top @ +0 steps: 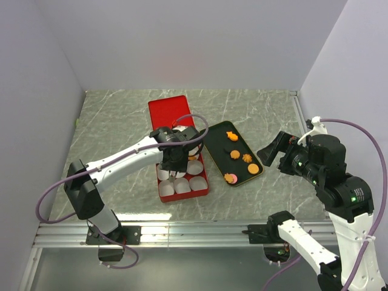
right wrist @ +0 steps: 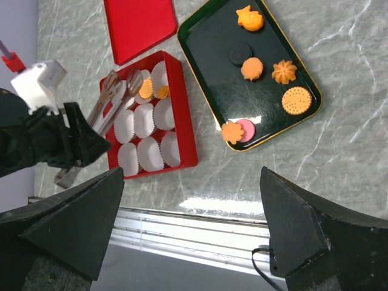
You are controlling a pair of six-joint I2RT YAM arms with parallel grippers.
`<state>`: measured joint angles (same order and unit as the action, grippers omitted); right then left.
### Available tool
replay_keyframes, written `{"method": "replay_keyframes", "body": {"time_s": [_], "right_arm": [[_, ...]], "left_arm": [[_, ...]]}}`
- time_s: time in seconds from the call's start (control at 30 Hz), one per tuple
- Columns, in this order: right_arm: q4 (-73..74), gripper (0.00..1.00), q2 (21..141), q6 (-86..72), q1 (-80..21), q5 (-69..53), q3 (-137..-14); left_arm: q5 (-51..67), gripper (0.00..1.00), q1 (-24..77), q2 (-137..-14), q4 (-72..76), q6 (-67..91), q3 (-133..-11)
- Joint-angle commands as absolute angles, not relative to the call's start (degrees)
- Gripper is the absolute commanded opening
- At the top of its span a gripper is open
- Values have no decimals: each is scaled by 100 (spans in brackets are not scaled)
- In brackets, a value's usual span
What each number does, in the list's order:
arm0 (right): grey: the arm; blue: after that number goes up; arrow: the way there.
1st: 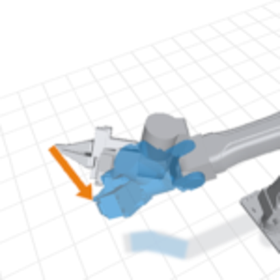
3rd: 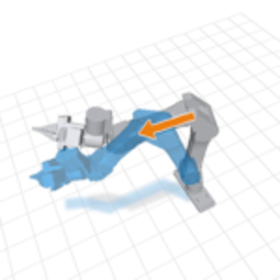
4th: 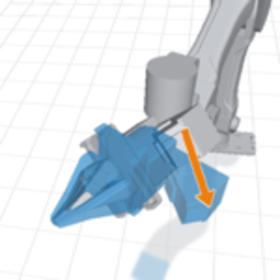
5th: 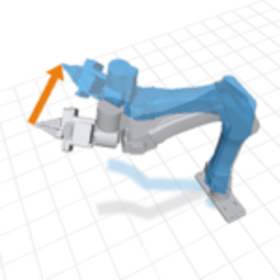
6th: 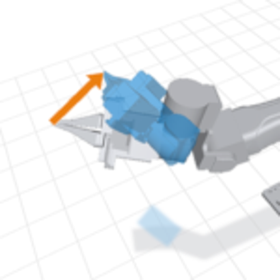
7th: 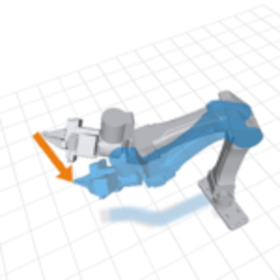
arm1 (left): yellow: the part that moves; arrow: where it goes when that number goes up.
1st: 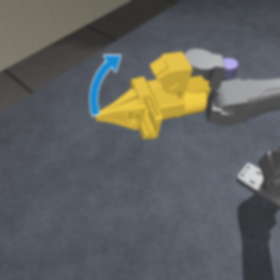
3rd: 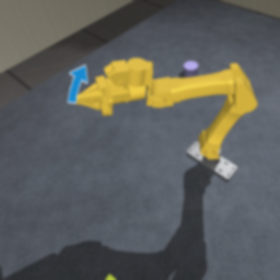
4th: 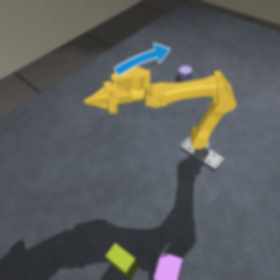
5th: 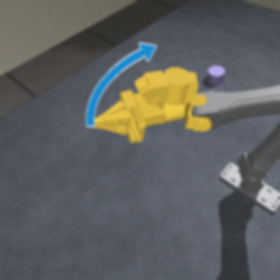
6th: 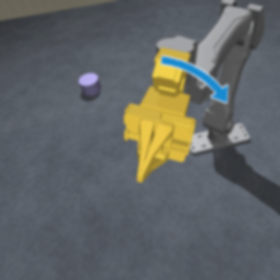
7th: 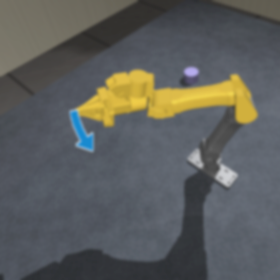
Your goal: Pack the cookies
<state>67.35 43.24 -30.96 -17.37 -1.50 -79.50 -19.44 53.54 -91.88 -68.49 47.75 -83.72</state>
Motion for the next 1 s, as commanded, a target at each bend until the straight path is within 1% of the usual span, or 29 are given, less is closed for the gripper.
{"method": "replay_keyframes", "body": {"time_s": [0.0, 0.2, 0.27, 0.5, 0.7, 0.97], "right_arm": [[6627, 100, 4324, -2988, -1802, -18, -8147], [6627, 100, 4350, -2962, -1863, -9, -8191], [6644, 100, 4385, -2936, -1890, 254, -8261], [6688, 100, 4465, -2900, -1951, 431, -8508], [6767, 100, 4395, -2892, -1951, 588, -8517], [6847, 100, 4201, -3014, -1942, 747, -8376]], "left_arm": [[-2153, 50, 5326, -8983, -7092, 4851, -8946], [-2101, 48, 5414, -9184, -7207, 4737, -9509], [-2101, 48, 5519, -9290, -7225, 4720, -9808], [-1732, 47, 5923, -10027, -7084, 4676, -10677], [-1284, 45, 6310, -10652, -6681, 4676, -10889], [-844, 44, 6644, -11354, -6504, 4544, -11372]]}}
